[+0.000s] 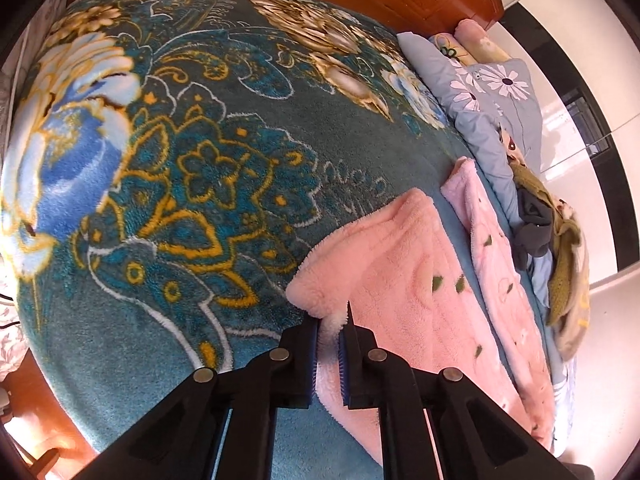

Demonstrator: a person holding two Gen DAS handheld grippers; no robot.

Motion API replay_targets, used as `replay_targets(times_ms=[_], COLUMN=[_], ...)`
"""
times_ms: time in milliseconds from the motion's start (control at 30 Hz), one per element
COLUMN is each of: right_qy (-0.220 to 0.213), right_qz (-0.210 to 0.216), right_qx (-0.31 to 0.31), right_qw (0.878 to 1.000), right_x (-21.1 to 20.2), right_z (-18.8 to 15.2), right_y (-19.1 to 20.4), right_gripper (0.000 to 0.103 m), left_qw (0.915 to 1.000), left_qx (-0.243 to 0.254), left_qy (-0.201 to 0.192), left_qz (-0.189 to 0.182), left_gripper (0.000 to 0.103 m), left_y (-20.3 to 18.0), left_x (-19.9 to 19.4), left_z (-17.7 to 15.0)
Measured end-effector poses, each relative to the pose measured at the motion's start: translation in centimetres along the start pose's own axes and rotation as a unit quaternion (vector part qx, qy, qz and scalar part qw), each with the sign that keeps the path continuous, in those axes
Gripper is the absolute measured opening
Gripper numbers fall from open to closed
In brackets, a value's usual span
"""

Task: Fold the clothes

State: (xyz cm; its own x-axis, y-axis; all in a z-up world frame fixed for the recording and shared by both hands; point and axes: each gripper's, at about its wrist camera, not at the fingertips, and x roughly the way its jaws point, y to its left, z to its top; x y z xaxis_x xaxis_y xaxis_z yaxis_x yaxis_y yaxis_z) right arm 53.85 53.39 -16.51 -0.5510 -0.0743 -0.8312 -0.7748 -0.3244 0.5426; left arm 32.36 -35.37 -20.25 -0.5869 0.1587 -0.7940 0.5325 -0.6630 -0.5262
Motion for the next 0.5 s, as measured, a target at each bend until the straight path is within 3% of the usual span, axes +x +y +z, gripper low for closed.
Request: replay_targets(times_ms=[100,133,167,200,233,300,500], right_qy=[0.007,0.013,0.019,0.023,0.025,0.026,-0.027], right_qz=[0.04,0.044,0.048,0.051,0.052,0.057,0.174], right_qx=[0.022,0.023,0.023,0.022,0.019,0.013,-0.003], right_qw=[0.999,0.999,0.998,0.998,0.998,0.998,0.984], right_x=[0.6,0.9,1.1,1.3,1.3,1.2,-3.0], right_z=[-0.2,-0.3,-0.3,-0.4,-0.4,-0.2,3.4], right_y=[0.2,0.5,0.9,1.2,1.7,2.7,7.8], right_gripper=[0.047,0.042,0.036,0.017,0.006,0.005,0.004], left_qw=[1.0,1.0,0.9999,0.9999,0.9999,0.9995,0.9968], left_qx=[-0.002,-0.001,-0.003,-0.004,-0.005,-0.012,-0.012], left_qy=[-0.008,-0.009,-0.011,-0.013,-0.015,-0.025,-0.056], left_qz=[0.001,0.001,0.001,0.0,-0.001,-0.015,-0.055], left_gripper=[0.008,0.008,0.008,0.008,0.008,0.008,0.007], left_y=[-0.4,-0.6,-0.9,-1.2,-1.4,-2.4,-6.1], left_x=[-0.5,-0.7,-0.9,-1.2,-1.4,-2.5,-5.8], left_z=[0.4,0.5,0.8,1.0,1.3,2.4,5.4])
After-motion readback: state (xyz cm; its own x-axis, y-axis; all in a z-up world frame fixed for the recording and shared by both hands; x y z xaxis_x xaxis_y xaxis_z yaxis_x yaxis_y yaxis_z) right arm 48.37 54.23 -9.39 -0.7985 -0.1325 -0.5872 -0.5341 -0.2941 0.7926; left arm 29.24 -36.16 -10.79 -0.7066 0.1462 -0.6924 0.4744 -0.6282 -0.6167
